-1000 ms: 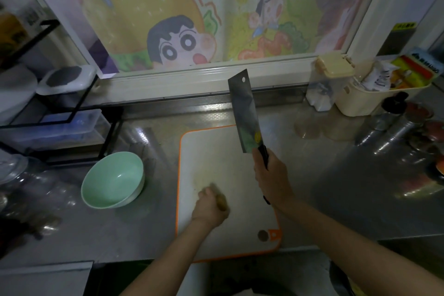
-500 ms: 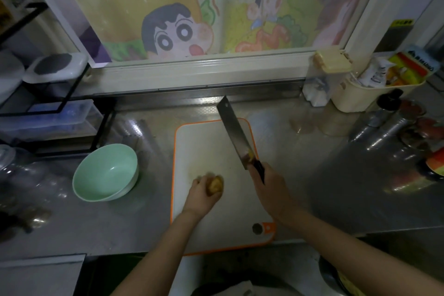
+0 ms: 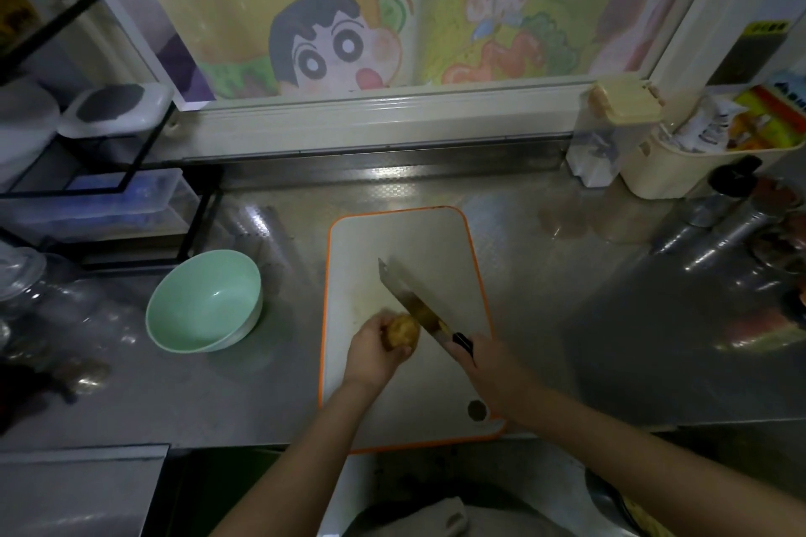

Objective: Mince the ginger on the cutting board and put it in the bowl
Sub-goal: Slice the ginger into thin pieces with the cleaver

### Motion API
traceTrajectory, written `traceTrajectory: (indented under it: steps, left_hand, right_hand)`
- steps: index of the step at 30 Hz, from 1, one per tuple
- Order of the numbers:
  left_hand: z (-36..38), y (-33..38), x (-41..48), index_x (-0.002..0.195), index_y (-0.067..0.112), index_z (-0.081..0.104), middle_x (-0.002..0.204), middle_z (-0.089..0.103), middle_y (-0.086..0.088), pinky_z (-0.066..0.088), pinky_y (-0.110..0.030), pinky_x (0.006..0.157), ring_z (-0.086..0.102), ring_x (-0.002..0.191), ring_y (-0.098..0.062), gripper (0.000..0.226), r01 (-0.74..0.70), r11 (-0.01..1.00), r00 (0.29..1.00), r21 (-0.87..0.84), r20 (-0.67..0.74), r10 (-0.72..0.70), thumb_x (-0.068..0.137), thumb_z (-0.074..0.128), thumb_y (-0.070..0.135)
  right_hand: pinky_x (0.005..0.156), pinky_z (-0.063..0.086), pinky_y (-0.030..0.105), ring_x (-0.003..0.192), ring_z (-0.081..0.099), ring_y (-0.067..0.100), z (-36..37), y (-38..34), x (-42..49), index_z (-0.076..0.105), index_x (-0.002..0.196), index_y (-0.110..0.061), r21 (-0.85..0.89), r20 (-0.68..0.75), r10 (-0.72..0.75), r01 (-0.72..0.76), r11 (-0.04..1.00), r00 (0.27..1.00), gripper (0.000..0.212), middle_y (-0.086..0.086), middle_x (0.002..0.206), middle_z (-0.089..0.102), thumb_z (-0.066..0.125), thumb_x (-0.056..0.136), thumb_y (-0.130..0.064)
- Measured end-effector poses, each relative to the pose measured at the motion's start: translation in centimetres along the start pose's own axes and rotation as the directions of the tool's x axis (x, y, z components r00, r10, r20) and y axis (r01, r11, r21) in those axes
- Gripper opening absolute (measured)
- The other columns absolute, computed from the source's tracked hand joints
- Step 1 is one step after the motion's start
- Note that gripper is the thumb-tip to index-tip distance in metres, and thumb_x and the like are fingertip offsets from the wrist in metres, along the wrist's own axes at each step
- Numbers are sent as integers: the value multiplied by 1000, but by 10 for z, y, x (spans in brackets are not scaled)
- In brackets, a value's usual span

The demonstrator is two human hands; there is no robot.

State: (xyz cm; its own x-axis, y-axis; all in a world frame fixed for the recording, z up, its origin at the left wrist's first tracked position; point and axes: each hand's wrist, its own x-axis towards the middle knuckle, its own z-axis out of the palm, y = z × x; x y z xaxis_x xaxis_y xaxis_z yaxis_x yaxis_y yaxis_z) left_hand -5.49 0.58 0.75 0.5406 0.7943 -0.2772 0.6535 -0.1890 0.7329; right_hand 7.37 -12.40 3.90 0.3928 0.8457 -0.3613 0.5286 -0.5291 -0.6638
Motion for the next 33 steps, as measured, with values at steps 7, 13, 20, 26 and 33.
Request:
traceTrajectory:
  steps: [7,13,20,26,33]
  left_hand:
    - [6,-11,3,127,13,46,123,51,-11,43,-22,81,53,109,-25,50,90,993,996,-81,-8,-91,84,66,29]
    - [14,-14,-1,108,19,49,104,56,0,41,-11,64,57,95,-17,35,89,979,989,-184,-96,-108,81,70,28]
    - [20,-4,-8,114,13,53,105,46,5,42,-22,79,48,96,-12,34,-25,988,981,-152,-192,-5,83,67,17]
    - [19,-4,-5,110,12,55,103,49,3,41,-22,77,48,94,-12,32,-18,990,983,-143,-183,-8,81,69,16]
    - [19,-8,-3,113,16,55,107,53,2,51,-33,84,52,97,-16,39,-2,993,986,-120,-164,-18,77,72,17]
  right_hand:
    - [54,41,22,62,51,15,-4,-9,-8,48,91,-9,-33,76,85,-83,996,993,21,0,74,47,43,99,-29]
    - [67,35,27,63,40,11,-10,-24,-19,44,93,-9,-68,84,169,-163,984,982,39,-4,68,40,28,99,-44]
    - [49,31,14,59,38,7,-14,-22,-21,47,114,-8,-74,122,212,-204,976,970,22,0,82,42,45,99,-24]
    - [48,27,18,55,38,7,-24,-33,-25,50,111,-1,-214,138,175,-144,966,975,51,-1,67,41,23,101,-43]
    - [73,34,29,56,30,7,-34,-47,-29,47,116,-1,-297,175,176,-118,948,969,49,-3,68,33,23,101,-40]
